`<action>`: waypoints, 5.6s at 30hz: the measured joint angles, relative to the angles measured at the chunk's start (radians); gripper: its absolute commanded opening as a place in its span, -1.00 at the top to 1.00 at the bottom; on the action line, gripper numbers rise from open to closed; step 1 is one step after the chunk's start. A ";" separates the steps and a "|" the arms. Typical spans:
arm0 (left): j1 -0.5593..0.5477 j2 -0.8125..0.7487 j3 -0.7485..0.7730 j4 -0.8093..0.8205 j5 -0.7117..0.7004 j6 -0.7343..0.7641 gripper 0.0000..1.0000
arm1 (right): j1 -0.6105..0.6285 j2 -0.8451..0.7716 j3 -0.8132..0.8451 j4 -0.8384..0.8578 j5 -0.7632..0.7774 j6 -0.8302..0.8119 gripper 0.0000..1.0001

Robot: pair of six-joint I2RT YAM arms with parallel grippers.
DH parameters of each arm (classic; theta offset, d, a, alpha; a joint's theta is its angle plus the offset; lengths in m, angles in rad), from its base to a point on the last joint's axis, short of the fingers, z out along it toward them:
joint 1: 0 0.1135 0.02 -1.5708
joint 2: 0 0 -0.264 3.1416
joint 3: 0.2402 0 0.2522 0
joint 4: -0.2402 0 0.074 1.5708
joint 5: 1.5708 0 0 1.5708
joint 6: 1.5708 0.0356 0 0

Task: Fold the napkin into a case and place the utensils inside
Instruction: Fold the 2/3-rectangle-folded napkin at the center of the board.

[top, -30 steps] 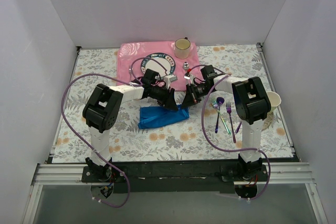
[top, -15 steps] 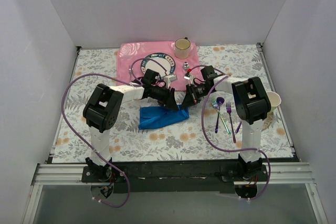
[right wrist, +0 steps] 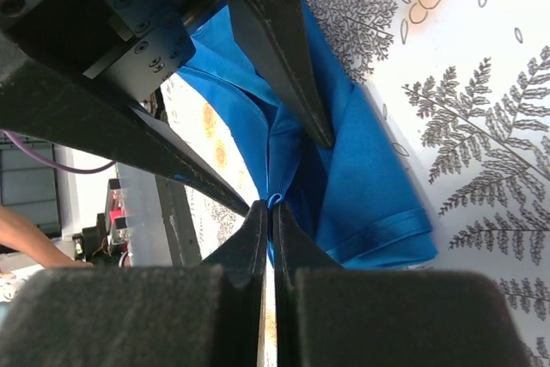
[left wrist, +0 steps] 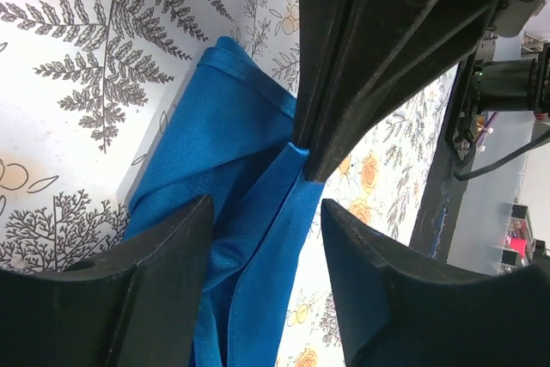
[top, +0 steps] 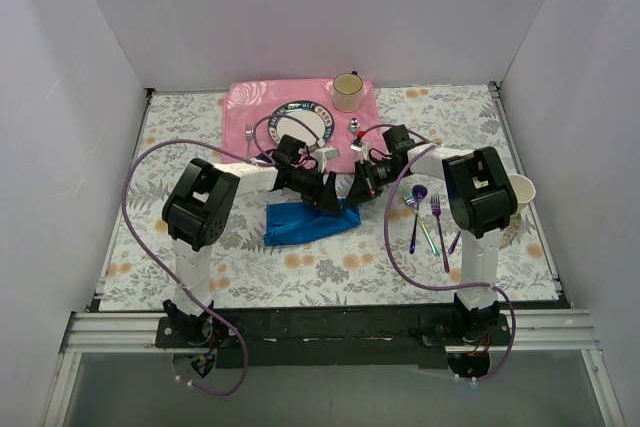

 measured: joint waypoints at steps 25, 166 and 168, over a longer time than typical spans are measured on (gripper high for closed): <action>0.010 -0.030 -0.011 0.037 0.032 0.044 0.09 | -0.017 -0.034 -0.051 0.051 -0.037 -0.005 0.97; 0.020 0.043 0.016 -0.090 0.018 -0.470 1.00 | 0.331 -0.285 -0.092 0.018 0.798 -0.262 0.97; 0.020 0.043 0.019 -0.090 0.021 -0.469 1.00 | 0.331 -0.285 -0.092 0.019 0.798 -0.263 0.97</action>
